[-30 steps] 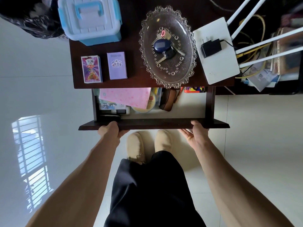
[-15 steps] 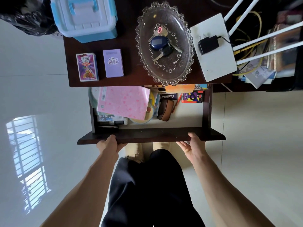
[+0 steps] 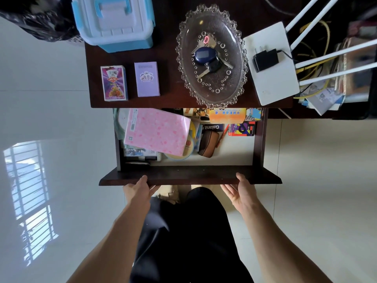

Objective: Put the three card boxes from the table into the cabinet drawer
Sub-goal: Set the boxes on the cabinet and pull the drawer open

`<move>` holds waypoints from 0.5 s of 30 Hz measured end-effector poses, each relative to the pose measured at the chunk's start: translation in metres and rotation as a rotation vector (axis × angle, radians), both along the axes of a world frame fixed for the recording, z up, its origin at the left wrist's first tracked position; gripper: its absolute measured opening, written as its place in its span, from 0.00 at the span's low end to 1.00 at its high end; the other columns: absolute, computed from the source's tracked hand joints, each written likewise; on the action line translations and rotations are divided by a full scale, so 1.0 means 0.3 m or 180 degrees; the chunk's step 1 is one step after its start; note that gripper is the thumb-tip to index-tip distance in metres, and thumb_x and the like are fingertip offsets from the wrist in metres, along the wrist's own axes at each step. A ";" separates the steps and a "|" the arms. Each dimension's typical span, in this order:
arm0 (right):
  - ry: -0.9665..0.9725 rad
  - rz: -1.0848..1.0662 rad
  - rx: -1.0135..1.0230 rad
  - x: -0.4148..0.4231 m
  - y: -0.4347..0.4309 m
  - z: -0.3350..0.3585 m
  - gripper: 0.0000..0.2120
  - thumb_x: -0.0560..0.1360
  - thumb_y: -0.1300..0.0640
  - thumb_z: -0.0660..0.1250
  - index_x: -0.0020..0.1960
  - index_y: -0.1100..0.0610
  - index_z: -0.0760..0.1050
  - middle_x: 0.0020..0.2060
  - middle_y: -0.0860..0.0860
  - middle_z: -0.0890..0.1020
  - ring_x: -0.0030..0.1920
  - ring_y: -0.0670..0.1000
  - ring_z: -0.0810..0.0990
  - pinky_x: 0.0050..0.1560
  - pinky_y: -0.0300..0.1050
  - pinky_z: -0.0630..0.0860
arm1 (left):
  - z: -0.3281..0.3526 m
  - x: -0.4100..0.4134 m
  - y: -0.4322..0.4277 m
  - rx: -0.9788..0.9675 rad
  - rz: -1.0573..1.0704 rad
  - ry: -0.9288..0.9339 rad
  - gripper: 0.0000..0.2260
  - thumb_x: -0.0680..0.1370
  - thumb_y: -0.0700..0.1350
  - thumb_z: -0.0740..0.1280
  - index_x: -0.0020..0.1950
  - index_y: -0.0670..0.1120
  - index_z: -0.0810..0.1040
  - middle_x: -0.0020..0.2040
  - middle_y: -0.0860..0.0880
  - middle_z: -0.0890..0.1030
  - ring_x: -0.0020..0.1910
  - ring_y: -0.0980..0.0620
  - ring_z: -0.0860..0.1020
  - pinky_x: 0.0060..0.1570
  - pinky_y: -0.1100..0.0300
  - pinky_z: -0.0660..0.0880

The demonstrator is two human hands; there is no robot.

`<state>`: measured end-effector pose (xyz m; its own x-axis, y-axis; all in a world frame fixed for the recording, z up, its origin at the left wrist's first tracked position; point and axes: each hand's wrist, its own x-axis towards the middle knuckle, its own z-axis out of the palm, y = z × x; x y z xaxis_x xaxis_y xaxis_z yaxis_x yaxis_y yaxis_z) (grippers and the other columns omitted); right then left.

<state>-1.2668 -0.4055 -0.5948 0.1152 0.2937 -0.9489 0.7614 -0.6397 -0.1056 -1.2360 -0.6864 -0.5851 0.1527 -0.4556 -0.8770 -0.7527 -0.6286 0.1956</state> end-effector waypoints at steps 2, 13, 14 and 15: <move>-0.0347 0.1043 0.0086 0.007 -0.025 0.037 0.16 0.80 0.49 0.68 0.55 0.63 0.78 0.44 0.59 0.86 0.36 0.55 0.88 0.31 0.46 0.84 | 0.039 0.008 0.002 -0.0020 0.0098 0.0091 0.07 0.79 0.37 0.65 0.55 0.36 0.72 0.53 0.34 0.77 0.42 0.38 0.81 0.39 0.46 0.83; 0.1571 0.5323 0.0574 -0.224 -0.398 0.239 0.10 0.77 0.46 0.69 0.54 0.50 0.81 0.42 0.40 0.82 0.41 0.39 0.82 0.40 0.35 0.78 | 0.252 -0.196 -0.200 -0.0643 -0.2243 0.0218 0.07 0.75 0.41 0.64 0.50 0.48 0.80 0.46 0.44 0.83 0.42 0.45 0.81 0.44 0.46 0.82; 0.1896 0.5430 0.0723 -0.277 -0.444 0.242 0.11 0.77 0.48 0.70 0.56 0.51 0.80 0.44 0.41 0.81 0.41 0.39 0.81 0.39 0.33 0.78 | 0.249 -0.257 -0.223 -0.0862 -0.2673 0.0272 0.11 0.75 0.43 0.65 0.57 0.49 0.77 0.52 0.46 0.82 0.46 0.46 0.81 0.47 0.48 0.82; 0.2181 0.5554 0.0908 -0.332 -0.490 0.241 0.12 0.77 0.49 0.71 0.58 0.52 0.79 0.47 0.43 0.81 0.43 0.41 0.81 0.41 0.36 0.79 | 0.240 -0.315 -0.245 -0.1104 -0.3063 0.0377 0.15 0.74 0.44 0.67 0.61 0.50 0.74 0.57 0.46 0.80 0.51 0.47 0.80 0.49 0.50 0.81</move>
<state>-1.3663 -0.5524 -0.5225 -0.7667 -0.2156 -0.6047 0.2359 0.7814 -0.5777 -1.3306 -0.7600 -0.5132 -0.4897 -0.5701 -0.6596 -0.8717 0.3355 0.3573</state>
